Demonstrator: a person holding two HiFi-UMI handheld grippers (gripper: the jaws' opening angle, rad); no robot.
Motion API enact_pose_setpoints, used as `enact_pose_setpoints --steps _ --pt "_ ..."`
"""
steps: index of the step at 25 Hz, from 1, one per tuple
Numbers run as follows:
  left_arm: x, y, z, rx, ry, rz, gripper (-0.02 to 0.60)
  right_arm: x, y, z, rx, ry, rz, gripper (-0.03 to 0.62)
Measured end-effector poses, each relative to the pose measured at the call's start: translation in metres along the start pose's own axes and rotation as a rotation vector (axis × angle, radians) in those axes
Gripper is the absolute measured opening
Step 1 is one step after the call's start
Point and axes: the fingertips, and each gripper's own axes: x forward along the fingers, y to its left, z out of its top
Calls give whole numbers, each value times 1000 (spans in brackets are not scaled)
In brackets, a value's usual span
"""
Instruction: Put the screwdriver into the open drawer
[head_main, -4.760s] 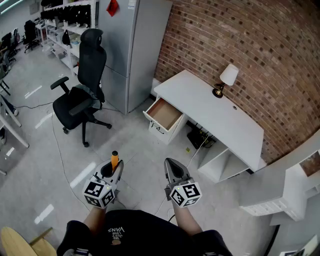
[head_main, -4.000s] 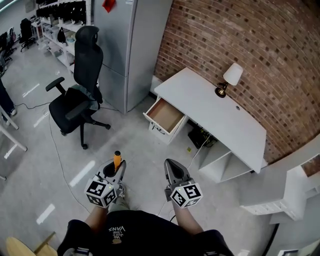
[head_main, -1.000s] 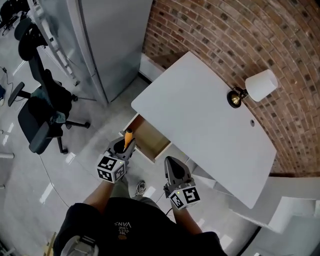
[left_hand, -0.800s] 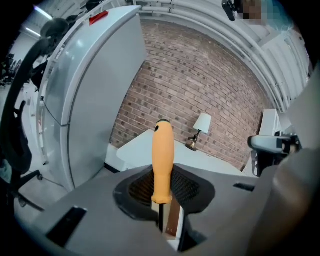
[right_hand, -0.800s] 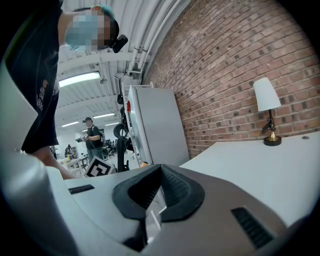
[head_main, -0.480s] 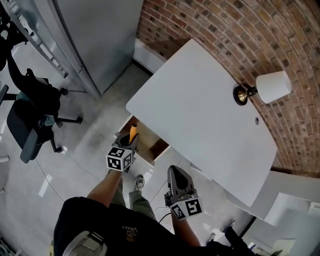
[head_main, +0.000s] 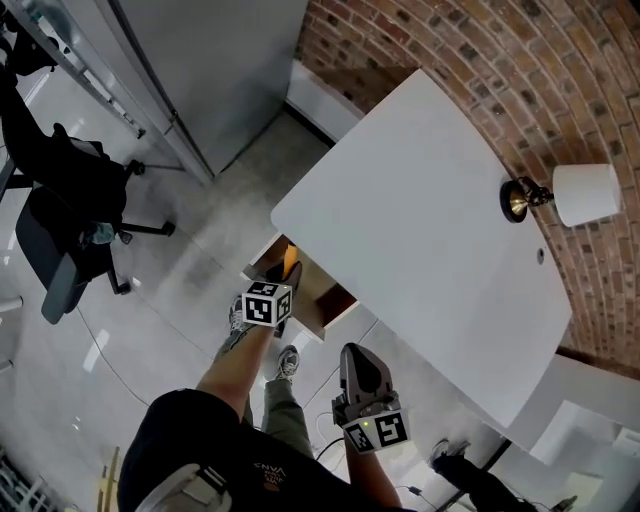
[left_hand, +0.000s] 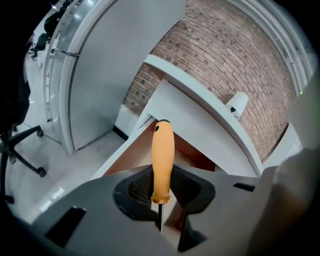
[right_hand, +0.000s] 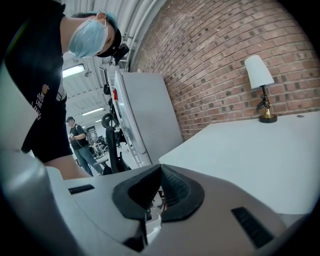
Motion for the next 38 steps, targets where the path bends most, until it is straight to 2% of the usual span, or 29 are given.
enact_pose_setpoints --steps 14,19,28,32,38 --pt "51 38 -27 -136 137 54 77 24 19 -19 -18 73 12 -3" --pt "60 51 -26 -232 123 62 77 33 26 -19 -44 80 26 -3" --pt "74 65 -36 -341 153 85 91 42 29 -25 -7 99 23 -3" --pt "77 73 -40 -374 175 103 95 42 21 -27 -57 99 16 -3" --pt "78 75 -40 -396 180 98 95 44 21 -32 -58 102 26 -3"
